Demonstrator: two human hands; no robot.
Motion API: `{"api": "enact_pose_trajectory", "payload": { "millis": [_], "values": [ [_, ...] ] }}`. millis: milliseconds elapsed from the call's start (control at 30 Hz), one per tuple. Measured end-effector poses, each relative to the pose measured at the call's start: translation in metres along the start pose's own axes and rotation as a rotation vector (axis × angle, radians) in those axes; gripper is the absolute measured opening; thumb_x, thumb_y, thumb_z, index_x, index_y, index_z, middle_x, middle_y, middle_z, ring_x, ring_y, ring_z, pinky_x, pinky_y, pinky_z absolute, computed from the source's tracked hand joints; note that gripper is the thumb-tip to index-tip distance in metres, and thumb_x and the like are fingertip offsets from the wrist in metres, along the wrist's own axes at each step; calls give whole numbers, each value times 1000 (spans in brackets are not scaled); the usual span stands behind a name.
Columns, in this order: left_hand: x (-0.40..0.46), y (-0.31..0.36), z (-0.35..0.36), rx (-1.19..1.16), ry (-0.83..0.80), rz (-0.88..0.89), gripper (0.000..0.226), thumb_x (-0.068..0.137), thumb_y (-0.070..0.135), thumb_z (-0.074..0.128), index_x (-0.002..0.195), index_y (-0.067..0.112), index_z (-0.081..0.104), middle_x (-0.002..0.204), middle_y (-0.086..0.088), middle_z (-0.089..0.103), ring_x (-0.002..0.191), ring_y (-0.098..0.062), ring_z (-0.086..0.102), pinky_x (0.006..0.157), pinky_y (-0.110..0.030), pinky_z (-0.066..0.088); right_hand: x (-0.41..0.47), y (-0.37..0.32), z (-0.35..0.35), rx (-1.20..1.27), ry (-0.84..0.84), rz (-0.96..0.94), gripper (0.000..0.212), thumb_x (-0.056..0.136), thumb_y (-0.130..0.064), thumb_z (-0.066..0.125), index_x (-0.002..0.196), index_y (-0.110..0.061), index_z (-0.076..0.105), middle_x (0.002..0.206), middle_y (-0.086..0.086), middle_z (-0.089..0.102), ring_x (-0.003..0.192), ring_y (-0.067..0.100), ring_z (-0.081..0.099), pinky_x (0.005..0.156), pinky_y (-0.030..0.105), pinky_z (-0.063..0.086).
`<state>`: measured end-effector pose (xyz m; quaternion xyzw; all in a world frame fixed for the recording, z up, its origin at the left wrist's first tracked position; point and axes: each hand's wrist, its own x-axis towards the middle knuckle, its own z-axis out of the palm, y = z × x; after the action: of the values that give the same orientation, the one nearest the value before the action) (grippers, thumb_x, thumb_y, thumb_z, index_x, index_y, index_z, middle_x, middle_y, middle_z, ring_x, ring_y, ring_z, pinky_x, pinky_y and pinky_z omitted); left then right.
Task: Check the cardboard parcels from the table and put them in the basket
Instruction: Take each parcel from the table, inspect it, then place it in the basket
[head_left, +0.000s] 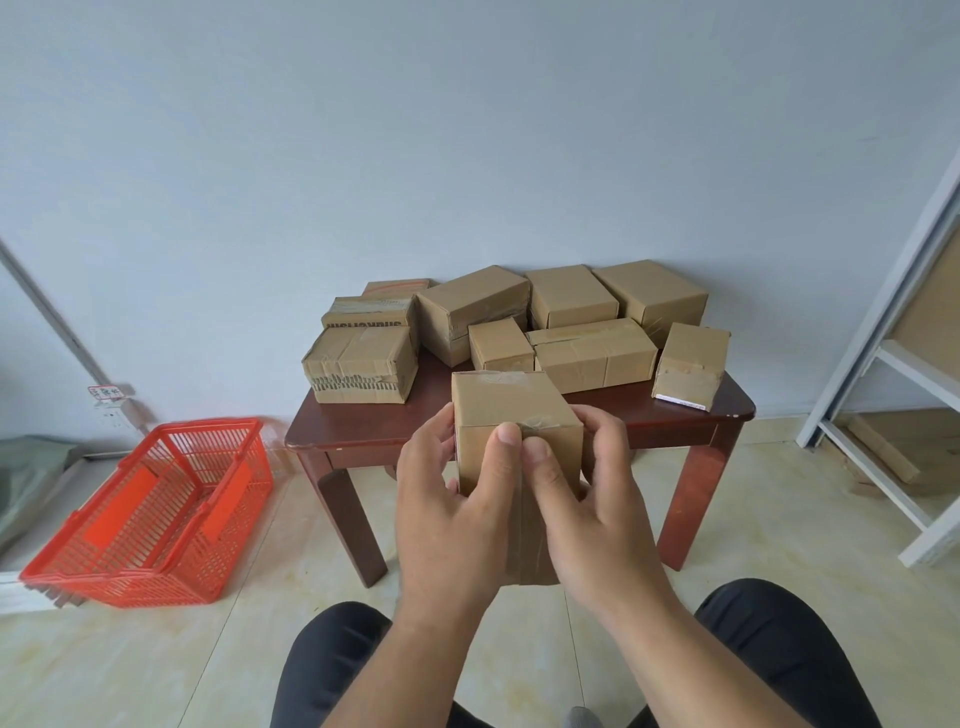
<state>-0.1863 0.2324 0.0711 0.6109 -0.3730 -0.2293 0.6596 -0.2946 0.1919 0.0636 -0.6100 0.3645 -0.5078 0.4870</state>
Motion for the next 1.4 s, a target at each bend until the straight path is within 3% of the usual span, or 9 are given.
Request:
{"api": "enact_pose_trajectory", "payload": {
  "millis": [133, 233, 333, 433, 767, 967, 1067, 1200, 1400],
  "values": [
    [-7, -4, 1, -53, -12, -28, 48, 85, 51, 80, 128, 46, 60, 132, 10, 66, 114, 1, 68, 91, -24, 57, 5, 3, 1, 25, 4, 27, 45, 90, -67, 59, 126, -43, 48, 110, -36, 67, 102, -6, 69, 77, 19, 58],
    [-11, -4, 2, -81, -22, -67, 49, 81, 51, 75, 127, 52, 58, 125, 18, 70, 118, -8, 69, 98, -41, 59, 8, 7, 2, 36, -6, 53, 37, 101, -44, 66, 134, -39, 49, 108, -32, 69, 103, 0, 70, 83, 31, 62],
    [-10, -2, 2, -115, -55, -58, 45, 97, 12, 69, 131, 38, 56, 112, 30, 71, 101, 1, 73, 78, -20, 60, 6, 11, 4, 69, 2, 67, 44, 104, -21, 63, 142, -36, 49, 110, -23, 71, 103, 1, 71, 80, 26, 61],
    [-9, 2, 3, -93, -89, -59, 48, 97, 1, 65, 132, 32, 54, 108, 35, 70, 94, 1, 74, 72, -13, 56, 3, 14, 6, 94, 30, 56, 44, 105, -14, 59, 142, -36, 49, 117, -14, 71, 104, 2, 71, 78, 20, 57],
    [-6, -2, 2, -130, -72, -71, 38, 98, 10, 69, 129, 28, 54, 127, 3, 71, 110, -5, 72, 80, -17, 57, -5, 20, 5, 93, 25, 9, 47, 103, -16, 62, 144, -32, 45, 128, -12, 68, 112, 8, 70, 83, 23, 60],
    [-16, -4, 3, -177, -105, -44, 45, 96, 0, 70, 129, 25, 52, 114, 19, 73, 106, 2, 72, 77, -17, 58, 5, 22, 4, 63, 83, 12, 48, 100, -31, 68, 144, -37, 50, 130, -20, 65, 115, -1, 67, 85, 19, 58],
    [-9, -5, 2, -112, -40, -21, 45, 96, 8, 71, 132, 29, 53, 130, 11, 62, 108, 13, 65, 78, -16, 59, 4, 25, 4, 27, 66, 14, 57, 99, -34, 68, 153, -29, 48, 141, -16, 56, 123, -3, 62, 87, 10, 53],
    [4, -8, -1, 50, -11, 37, 54, 95, 29, 74, 144, 35, 54, 133, 26, 47, 120, 17, 50, 89, -11, 53, -3, 31, 7, 23, 79, 6, 51, 97, -46, 70, 145, -37, 53, 141, -11, 61, 129, 10, 62, 100, 33, 58],
    [-6, -8, 0, 1, -12, 53, 50, 95, 23, 75, 140, 36, 58, 131, 25, 50, 120, 18, 52, 92, -12, 53, 3, 22, 4, 50, 82, 25, 40, 96, -37, 71, 132, -32, 54, 123, -9, 70, 104, -1, 70, 75, 16, 58]
  ]
}}
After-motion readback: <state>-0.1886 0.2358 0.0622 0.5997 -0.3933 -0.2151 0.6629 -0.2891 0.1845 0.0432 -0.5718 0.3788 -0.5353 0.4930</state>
